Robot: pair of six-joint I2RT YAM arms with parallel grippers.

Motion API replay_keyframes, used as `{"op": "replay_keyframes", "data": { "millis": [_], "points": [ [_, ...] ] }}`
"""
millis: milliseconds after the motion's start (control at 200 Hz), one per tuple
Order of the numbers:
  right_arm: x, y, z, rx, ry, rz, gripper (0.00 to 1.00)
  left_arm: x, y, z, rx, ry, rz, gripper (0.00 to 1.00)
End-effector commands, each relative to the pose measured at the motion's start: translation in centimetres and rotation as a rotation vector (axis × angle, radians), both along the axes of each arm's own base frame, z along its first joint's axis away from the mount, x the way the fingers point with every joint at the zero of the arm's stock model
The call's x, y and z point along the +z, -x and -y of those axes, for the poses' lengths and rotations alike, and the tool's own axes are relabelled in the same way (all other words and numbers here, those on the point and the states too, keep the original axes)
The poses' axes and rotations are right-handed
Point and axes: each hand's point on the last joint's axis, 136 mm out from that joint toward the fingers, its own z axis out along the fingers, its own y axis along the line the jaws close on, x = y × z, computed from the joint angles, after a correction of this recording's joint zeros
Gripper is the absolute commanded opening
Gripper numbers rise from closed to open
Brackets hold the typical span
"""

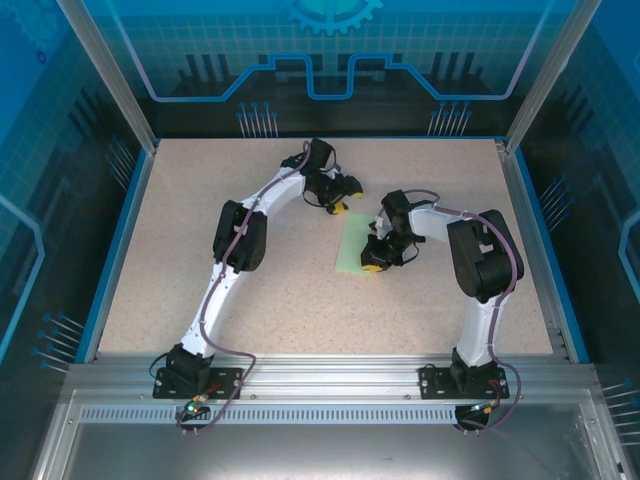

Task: Fold a paper plane with a square sheet of paper (fold left side to right side)
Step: First fold the square sheet of paper in half at the center of the table.

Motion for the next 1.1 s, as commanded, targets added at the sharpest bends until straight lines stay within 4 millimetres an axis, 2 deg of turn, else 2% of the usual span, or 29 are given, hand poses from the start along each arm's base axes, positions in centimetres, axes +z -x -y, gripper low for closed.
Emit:
{"op": "replay_keyframes", "data": {
  "millis": [0,55,110,140,160,315,420,615,725,935,1095],
  "points": [
    [-2.5,2.1,0.7,0.035,0.091,-0.066,0.13,5.9,-1.7,-2.8,0.008,-0.032,0.160,0.64],
    [-2.1,1.7,0.4,0.039,0.073,-0.042,0.13,7.8,-0.6,-3.1,-0.007,-0.029,0.191,0.64],
    [-1.7,1.4,0.3,0.039,0.061,-0.023,0.13,9.2,0.9,-3.3,-0.025,-0.013,0.211,0.64],
    [-1.4,1.1,0.1,0.040,0.053,-0.010,0.13,9.0,1.9,-3.5,-0.031,-0.013,0.199,0.64],
    [-1.2,1.0,0.0,0.043,0.046,-0.001,0.14,9.9,2.5,-3.6,-0.033,-0.004,0.212,0.64],
    [-0.4,0.2,-0.7,0.047,0.010,0.028,0.14,9.1,8.0,-3.3,-0.069,0.054,0.174,0.63],
    [-0.4,0.0,-0.8,0.049,0.008,0.027,0.14,8.0,10.1,-1.8,-0.106,0.083,0.140,0.63],
    [-0.3,0.0,-0.9,0.045,0.003,0.031,0.14,4.4,11.3,1.6,-0.146,0.086,0.068,0.62],
    [0.0,0.0,-1.0,0.042,-0.010,0.040,0.14,2.4,11.6,2.6,-0.162,0.057,0.037,0.62],
    [1.7,-0.5,-1.6,0.046,-0.055,0.086,0.14,-0.9,12.5,2.1,-0.154,0.008,-0.020,0.62],
    [4.7,-1.6,-1.1,0.028,-0.102,0.150,0.14,-2.4,13.7,1.5,-0.154,-0.022,-0.056,0.62]
  ]
}}
